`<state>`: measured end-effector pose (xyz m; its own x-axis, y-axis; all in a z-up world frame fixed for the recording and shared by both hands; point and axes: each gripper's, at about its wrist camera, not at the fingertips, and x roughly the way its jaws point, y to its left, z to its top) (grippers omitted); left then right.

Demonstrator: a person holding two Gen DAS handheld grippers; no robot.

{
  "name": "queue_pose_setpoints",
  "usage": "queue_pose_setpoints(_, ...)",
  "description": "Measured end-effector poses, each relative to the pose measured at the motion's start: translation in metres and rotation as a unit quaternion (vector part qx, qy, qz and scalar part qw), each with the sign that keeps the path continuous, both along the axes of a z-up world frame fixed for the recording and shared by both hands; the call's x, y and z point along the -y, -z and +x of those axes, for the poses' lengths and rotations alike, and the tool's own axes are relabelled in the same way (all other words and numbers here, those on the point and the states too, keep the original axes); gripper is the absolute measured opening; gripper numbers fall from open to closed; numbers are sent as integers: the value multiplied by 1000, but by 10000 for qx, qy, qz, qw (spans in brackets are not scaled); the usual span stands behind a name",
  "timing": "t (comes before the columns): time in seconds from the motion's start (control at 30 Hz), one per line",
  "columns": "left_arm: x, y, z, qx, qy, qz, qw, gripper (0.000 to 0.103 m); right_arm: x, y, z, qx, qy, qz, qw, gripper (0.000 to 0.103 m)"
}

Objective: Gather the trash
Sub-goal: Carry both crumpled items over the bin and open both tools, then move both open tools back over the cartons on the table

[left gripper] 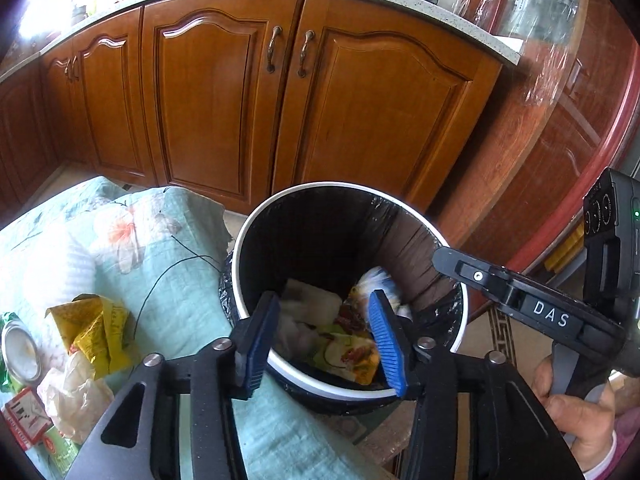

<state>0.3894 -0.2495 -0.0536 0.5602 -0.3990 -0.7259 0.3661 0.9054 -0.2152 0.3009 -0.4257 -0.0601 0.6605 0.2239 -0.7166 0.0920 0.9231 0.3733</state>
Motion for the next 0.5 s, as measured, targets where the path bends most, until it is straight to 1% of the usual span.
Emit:
queue_pose_setpoints(0.07, -3, 0, -4, 34, -36, -9, 10000, 55, 3, -1, -3, 27, 46, 55, 10000, 37)
queue_pose_setpoints(0.17, -11, -2, -16, 82, -112, -92, 9999, 60, 5, -3, -10, 105, 104, 118, 9998, 43)
queue_pose_setpoints(0.23, -20, -2, -28, 102, -176, -154, 9997, 64, 6, -4, -15, 180, 124, 176, 9996, 55)
queue_pose_setpoints(0.27, -24, -2, -33, 107, -210, -196, 9995, 65, 4, -6, -19, 220, 124, 198, 9995, 59)
queue_pose_setpoints(0.33, -33, -2, -43, 114, -294, -264, 9992, 68, -1, -7, -25, 296, 109, 258, 9992, 76)
queue_pose_setpoints(0.4, -45, -1, -57, 124, -383, -346, 9986, 70, -7, -10, -33, 358, 107, 250, 9990, 82)
queue_pose_setpoints(0.5, -60, -3, -77, 167, -478, -391, 9980, 73, -21, -11, -47, 408, 46, 238, 9989, 84)
